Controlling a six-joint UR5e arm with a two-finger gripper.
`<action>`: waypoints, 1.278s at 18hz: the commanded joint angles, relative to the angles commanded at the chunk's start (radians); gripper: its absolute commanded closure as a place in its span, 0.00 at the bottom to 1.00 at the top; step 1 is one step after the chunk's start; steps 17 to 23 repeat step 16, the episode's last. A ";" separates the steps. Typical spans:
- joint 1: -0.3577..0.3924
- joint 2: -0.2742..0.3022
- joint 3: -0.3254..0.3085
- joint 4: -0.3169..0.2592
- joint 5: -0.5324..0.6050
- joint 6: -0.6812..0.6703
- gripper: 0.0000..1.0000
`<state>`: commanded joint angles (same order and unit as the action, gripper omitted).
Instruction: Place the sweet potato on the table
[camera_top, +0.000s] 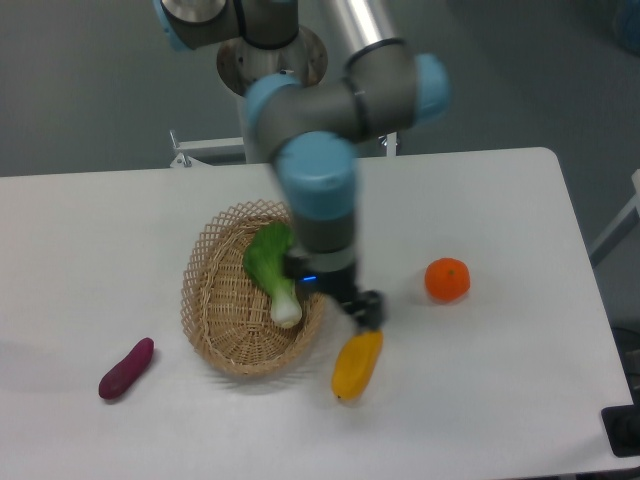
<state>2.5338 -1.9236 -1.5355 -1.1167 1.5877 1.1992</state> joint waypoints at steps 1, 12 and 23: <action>0.029 -0.003 0.003 0.000 0.000 0.034 0.00; 0.183 -0.061 0.023 0.011 -0.014 0.226 0.00; 0.201 -0.072 0.031 0.012 -0.035 0.235 0.00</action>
